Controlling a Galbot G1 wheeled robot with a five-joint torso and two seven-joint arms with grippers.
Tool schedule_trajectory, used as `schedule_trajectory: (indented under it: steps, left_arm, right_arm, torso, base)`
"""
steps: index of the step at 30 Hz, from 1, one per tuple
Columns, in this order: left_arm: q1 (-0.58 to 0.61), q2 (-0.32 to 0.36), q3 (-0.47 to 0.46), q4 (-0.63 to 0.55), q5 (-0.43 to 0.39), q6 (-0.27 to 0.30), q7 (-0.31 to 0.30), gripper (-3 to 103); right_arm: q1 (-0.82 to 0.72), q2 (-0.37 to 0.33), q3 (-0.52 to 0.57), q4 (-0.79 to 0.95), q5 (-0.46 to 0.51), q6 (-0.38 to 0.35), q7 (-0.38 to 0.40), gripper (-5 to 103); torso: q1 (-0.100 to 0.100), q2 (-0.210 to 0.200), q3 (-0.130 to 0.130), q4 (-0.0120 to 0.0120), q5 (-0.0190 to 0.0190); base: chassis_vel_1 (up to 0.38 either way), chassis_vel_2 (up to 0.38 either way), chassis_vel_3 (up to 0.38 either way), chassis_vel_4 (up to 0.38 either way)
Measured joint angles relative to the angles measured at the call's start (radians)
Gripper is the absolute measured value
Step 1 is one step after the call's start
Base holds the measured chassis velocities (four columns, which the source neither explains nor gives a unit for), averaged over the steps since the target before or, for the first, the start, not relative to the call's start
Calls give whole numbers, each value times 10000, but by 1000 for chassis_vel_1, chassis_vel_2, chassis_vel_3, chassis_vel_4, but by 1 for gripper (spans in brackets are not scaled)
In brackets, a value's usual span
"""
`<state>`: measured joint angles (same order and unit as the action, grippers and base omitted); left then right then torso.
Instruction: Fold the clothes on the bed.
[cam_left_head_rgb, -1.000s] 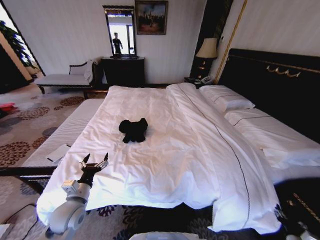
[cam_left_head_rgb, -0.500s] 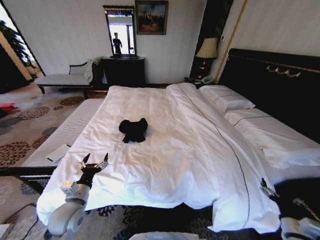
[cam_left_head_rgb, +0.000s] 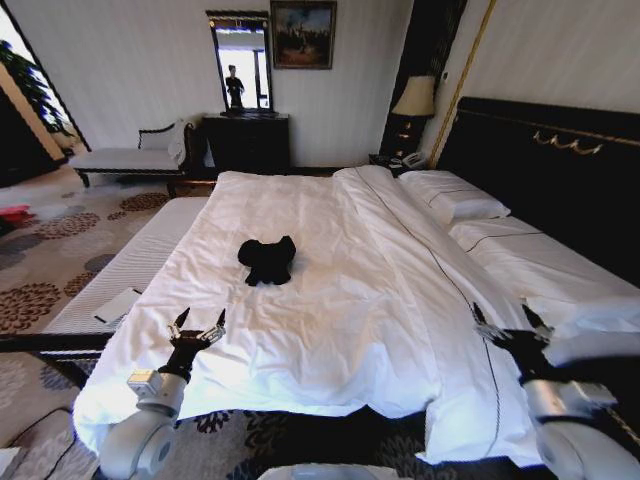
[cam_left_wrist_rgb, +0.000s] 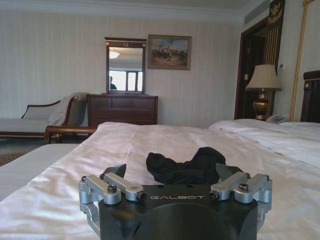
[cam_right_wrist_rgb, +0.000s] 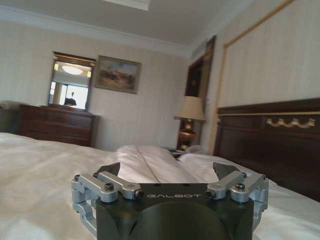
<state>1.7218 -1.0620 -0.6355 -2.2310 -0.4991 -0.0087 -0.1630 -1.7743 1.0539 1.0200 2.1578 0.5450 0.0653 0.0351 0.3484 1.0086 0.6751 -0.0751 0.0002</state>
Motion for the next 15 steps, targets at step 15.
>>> schedule_trajectory:
  steps: [15]
  left_arm:
    - [57,-69,86,10,163,-49,-33,100]
  right_arm:
    - [298,-280,-342,-191,-206,-1075,372,100]
  torso:
    - [0,0,0,-3,-2]
  base:
    - [0,0,0,0]
